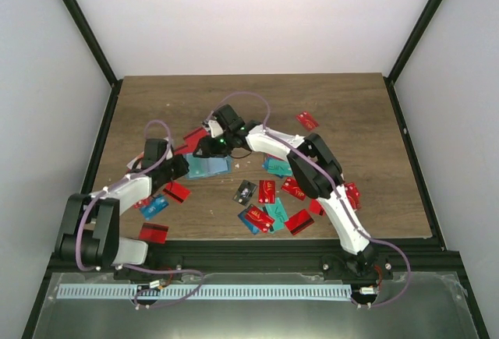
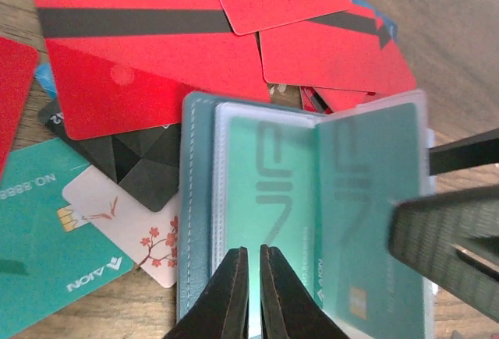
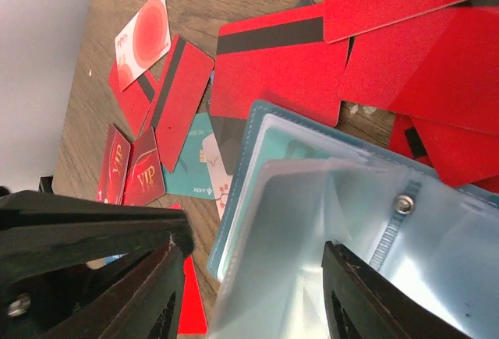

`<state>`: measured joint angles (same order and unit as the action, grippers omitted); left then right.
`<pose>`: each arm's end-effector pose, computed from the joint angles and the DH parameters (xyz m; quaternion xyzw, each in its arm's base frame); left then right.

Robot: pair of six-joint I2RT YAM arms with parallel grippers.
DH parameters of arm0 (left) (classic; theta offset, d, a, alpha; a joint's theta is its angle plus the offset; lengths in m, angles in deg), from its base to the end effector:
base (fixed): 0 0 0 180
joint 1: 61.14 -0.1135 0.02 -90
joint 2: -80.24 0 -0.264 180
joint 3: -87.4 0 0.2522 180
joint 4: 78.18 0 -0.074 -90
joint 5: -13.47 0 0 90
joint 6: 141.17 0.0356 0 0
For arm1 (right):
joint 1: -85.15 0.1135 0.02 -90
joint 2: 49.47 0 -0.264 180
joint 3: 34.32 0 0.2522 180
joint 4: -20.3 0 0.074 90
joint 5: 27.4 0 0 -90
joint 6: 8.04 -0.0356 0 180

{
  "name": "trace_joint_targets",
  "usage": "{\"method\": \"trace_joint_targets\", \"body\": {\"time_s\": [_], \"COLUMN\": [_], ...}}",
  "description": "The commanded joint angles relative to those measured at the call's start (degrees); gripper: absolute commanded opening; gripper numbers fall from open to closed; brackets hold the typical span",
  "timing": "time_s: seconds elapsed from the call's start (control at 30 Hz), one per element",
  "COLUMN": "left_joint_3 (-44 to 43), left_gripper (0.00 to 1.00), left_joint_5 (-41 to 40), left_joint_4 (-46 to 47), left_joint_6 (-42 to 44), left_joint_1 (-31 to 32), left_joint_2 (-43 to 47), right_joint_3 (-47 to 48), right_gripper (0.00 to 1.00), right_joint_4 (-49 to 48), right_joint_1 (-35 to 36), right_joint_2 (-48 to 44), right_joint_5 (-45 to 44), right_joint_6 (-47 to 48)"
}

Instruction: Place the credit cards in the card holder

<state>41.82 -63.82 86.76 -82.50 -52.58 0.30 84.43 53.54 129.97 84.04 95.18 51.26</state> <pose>0.2488 -0.0454 0.1485 -0.1464 0.9214 -0.2152 0.2886 0.3519 0.3768 0.1634 -0.2099 0.8770 0.4177 0.1116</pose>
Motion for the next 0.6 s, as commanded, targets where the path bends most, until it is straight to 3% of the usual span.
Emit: {"method": "trace_joint_targets", "body": {"time_s": [0.0, 0.13, 0.3, 0.57], "left_joint_3": [2.1, 2.7, 1.1, -0.6], "left_gripper": [0.09, 0.10, 0.08, 0.06], "left_joint_5": [-1.0, -0.9, 8.7, 13.8], "left_joint_4": [-0.5, 0.5, 6.0, 9.9], "left_joint_6": [-0.9, -0.5, 1.0, -1.4], "left_joint_1": [-0.7, -1.1, -1.2, -0.9], "left_joint_2": [4.5, 3.8, -1.8, -8.3], "right_joint_3": [3.2, 2.9, 0.6, -1.9], "right_gripper": [0.51, 0.51, 0.51, 0.51], "right_joint_4": [-0.5, -2.5, -3.7, -5.4], "right_joint_1": [0.3, 0.4, 0.4, 0.4], "right_joint_2": [2.4, 2.3, 0.2, -1.4], "right_joint_5": [2.6, 5.5, 5.2, 6.3], "right_joint_6": [-0.1, -0.9, -1.1, -2.1]}}
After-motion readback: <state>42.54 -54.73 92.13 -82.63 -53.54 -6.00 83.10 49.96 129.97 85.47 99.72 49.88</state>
